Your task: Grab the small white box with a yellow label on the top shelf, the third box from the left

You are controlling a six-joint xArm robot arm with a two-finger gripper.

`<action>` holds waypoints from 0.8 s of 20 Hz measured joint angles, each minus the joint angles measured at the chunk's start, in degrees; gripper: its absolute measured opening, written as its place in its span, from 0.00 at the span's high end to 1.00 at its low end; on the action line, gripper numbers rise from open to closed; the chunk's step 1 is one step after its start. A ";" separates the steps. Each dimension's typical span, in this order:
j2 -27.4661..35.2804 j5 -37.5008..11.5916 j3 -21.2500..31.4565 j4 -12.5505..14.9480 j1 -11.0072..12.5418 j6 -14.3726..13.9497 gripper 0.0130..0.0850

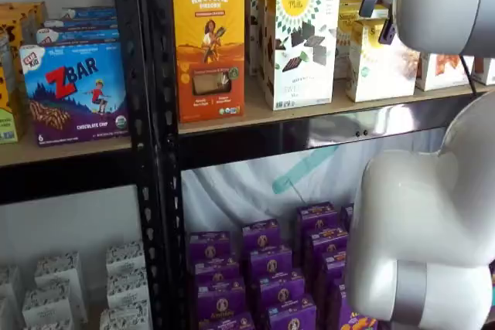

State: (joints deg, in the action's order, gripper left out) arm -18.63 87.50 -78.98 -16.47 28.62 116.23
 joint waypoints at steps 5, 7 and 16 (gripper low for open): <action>1.48 1.40 -0.25 2.85 -0.85 -0.30 0.00; 2.37 2.43 -1.09 4.11 -1.38 -0.70 0.00; 4.59 4.31 -3.21 7.83 -3.88 -2.76 0.00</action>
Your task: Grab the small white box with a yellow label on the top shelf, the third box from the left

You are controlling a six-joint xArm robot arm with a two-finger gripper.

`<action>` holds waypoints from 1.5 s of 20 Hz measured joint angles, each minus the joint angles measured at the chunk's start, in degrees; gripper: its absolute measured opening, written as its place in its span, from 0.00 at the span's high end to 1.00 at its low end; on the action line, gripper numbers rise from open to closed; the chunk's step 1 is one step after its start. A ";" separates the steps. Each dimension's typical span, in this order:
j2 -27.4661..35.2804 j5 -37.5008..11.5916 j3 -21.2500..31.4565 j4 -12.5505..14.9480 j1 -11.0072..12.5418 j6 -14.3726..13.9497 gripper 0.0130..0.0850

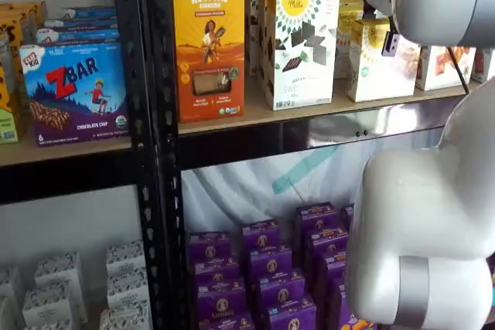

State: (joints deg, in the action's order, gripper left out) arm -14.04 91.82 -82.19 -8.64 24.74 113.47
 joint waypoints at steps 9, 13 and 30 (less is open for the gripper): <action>0.43 -0.66 -0.03 1.07 -0.72 -0.55 0.06; 0.23 -1.39 0.39 0.38 -0.47 -0.33 0.22; -0.45 -3.04 1.50 -0.98 0.19 0.31 0.56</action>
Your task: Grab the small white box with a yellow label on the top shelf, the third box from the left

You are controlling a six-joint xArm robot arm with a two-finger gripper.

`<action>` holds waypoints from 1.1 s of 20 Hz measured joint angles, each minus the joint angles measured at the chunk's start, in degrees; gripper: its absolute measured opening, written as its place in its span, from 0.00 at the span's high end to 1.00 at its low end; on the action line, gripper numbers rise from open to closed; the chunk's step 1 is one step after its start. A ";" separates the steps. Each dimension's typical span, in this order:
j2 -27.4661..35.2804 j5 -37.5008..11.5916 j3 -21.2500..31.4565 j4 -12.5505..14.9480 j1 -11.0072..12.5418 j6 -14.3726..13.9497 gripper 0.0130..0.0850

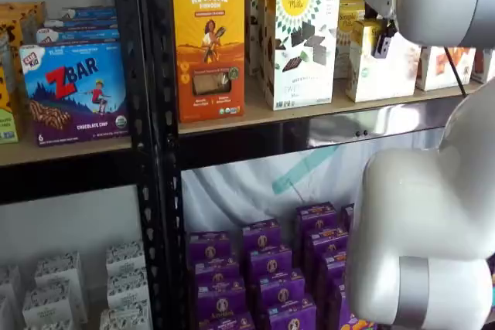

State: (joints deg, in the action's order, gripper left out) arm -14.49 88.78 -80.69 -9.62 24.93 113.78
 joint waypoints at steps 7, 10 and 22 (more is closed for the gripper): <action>-0.01 -0.13 0.05 -0.12 0.12 0.11 0.61; 0.20 0.33 -0.37 -0.22 0.19 0.13 0.67; -2.11 7.96 -1.30 -0.10 0.70 -0.14 0.67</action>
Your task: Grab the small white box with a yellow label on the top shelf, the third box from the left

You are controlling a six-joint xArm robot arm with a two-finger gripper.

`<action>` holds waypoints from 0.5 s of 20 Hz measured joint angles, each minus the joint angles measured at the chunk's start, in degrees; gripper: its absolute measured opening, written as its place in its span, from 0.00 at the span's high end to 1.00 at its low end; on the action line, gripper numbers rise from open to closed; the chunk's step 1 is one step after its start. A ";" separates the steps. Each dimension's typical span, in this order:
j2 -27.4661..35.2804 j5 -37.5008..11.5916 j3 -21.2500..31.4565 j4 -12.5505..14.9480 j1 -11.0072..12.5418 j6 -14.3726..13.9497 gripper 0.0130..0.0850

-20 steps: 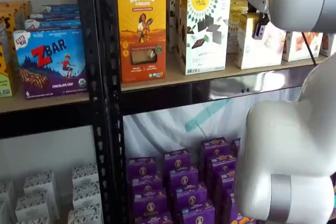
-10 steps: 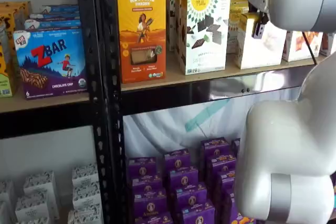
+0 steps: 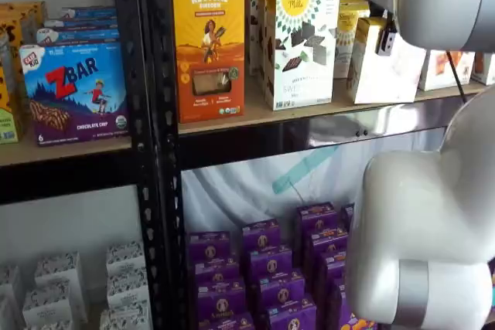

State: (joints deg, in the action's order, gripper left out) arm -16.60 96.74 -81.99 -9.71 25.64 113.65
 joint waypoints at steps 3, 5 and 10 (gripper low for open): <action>-1.47 2.21 0.52 -0.21 0.43 0.18 0.67; -2.59 3.85 0.97 -0.38 0.69 0.26 0.67; -6.22 6.68 3.22 -0.43 0.94 0.24 0.67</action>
State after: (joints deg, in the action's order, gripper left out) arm -22.82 103.41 -78.77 -10.14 26.58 113.88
